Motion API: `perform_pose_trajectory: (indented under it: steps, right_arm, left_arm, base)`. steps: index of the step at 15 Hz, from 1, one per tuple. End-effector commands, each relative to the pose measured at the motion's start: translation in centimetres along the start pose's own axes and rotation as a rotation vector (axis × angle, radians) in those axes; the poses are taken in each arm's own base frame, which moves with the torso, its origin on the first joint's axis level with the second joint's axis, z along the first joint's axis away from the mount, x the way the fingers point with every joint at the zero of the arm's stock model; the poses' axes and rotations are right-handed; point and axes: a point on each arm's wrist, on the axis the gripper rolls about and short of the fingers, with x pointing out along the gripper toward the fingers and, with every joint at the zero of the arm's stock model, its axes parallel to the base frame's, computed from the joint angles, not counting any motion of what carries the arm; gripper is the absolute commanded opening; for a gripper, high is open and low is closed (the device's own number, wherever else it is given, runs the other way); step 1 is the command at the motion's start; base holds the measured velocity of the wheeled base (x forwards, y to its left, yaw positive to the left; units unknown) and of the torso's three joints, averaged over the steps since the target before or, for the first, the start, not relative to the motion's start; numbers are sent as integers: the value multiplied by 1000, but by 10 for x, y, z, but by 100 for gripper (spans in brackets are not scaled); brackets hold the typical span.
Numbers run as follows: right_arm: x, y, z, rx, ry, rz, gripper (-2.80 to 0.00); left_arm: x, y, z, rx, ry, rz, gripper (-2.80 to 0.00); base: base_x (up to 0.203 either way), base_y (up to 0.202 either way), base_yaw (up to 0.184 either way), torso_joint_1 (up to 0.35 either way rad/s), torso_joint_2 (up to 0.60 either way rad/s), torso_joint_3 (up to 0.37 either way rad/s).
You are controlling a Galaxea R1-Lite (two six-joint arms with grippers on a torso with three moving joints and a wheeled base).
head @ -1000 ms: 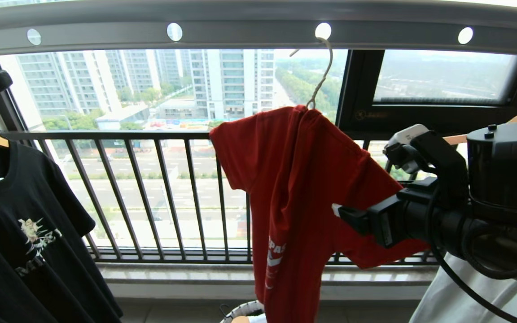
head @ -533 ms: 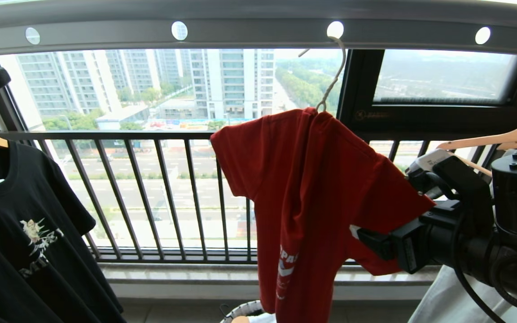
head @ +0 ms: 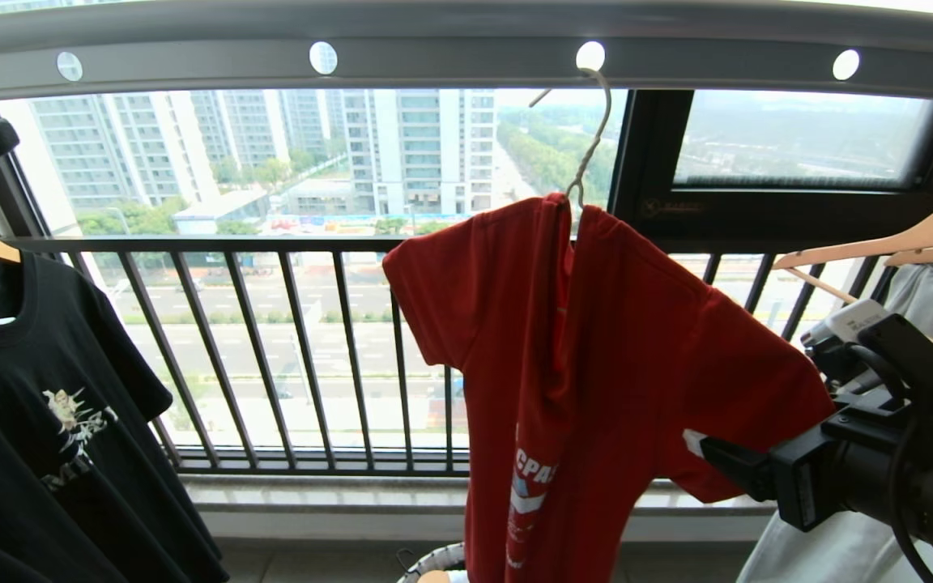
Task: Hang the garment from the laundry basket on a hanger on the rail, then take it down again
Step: Take the clothes off the clothes rack
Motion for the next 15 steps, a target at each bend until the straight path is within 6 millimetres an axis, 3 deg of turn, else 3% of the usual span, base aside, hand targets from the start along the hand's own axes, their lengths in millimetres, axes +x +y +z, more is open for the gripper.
perform_pose_trajectory:
  steps: [1, 10, 15]
  right_arm:
    - [-12, -4, -4, 7, -26, -3, -280]
    - [-25, -8, -14, 11, -37, -8, -280]
    - [-25, -7, -36, 11, 25, -4, -280]
  left_arm:
    - [0, 0, -1, 0, 1, -3, -280]
    - [-1, -1, 1, 3, -6, -3, -280]
    - [-2, -1, 2, 6, -8, -3, -280]
  base:
    - [0, 0, 0, 0, 0, 0]
    - [0, 0, 0, 0, 0, 0]
    - [0, 0, 0, 0, 0, 0]
